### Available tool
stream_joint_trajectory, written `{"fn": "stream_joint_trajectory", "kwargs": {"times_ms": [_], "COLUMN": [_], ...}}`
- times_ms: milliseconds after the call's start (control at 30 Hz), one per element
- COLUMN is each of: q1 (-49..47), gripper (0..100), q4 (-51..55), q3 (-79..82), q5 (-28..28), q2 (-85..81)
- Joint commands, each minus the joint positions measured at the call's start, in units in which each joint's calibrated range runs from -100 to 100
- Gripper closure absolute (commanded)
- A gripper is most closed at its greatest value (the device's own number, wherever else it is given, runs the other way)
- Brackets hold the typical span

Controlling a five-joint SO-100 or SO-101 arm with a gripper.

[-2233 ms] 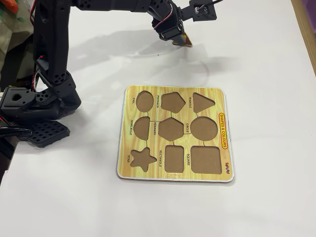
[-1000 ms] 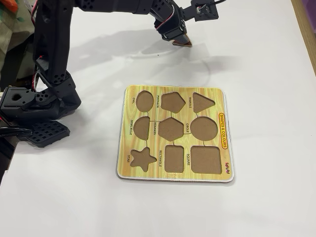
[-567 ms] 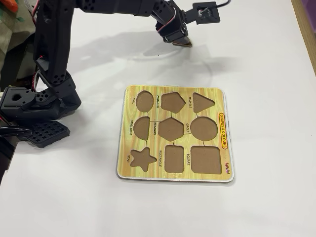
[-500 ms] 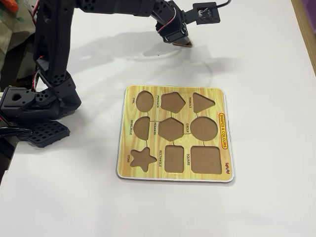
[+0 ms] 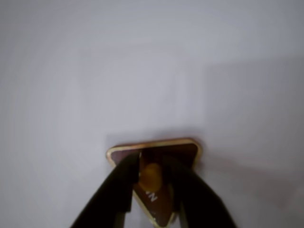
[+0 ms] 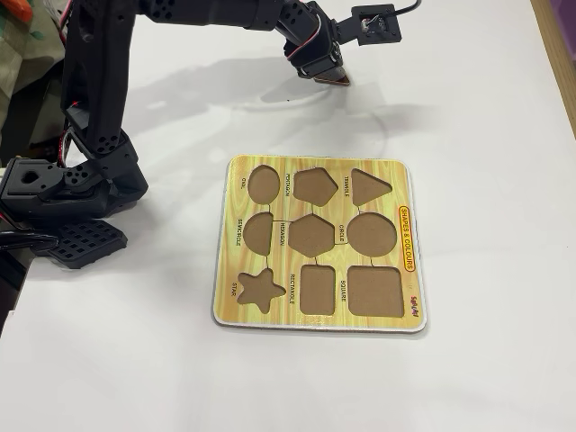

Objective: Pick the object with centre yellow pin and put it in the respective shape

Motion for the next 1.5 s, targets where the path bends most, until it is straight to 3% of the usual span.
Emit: {"fn": "stream_joint_trajectory", "kwargs": {"times_ms": [0, 467, 1133, 1467], "q1": [0.3, 4.5, 17.4, 14.8], "gripper": [94, 94, 93, 93], "q4": [5.3, 7.8, 7.9, 7.5], "q3": [-0.6, 0.3, 0.4, 1.3], "q5": [2.7, 7.9, 25.8, 25.3], "q2": [-0.2, -3.6, -9.2, -16.9]}}
